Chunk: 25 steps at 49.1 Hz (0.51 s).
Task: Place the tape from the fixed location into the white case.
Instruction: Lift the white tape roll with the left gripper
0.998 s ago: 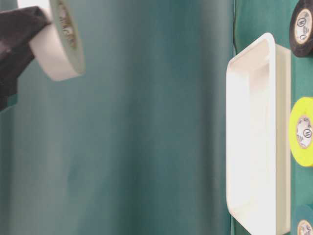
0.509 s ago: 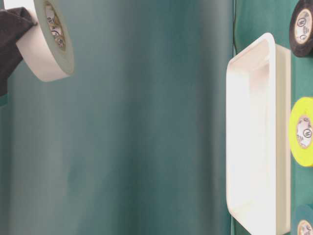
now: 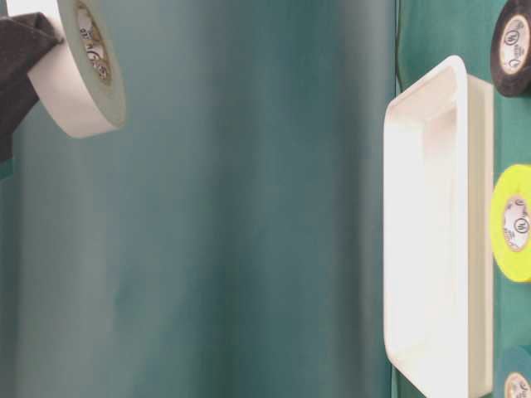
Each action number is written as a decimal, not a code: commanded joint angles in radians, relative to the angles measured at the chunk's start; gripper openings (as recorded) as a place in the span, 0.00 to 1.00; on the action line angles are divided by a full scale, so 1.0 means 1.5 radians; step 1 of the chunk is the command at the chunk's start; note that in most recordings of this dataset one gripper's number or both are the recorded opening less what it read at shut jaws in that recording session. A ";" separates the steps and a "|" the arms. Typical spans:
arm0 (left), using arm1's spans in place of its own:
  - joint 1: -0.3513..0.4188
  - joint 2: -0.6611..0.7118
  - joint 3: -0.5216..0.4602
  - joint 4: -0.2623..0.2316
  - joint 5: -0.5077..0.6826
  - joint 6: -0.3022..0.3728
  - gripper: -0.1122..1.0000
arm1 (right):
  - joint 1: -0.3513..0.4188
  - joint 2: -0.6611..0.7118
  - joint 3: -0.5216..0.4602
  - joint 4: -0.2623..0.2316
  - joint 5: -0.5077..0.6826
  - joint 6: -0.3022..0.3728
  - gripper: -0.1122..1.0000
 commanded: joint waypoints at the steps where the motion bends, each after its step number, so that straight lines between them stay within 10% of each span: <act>1: -0.002 -0.028 -0.019 0.002 -0.003 0.000 0.35 | 0.000 0.002 -0.017 -0.001 -0.003 0.000 0.10; 25: 0.021 -0.032 -0.021 0.002 0.013 0.003 0.35 | 0.000 0.002 -0.016 -0.001 -0.003 0.000 0.10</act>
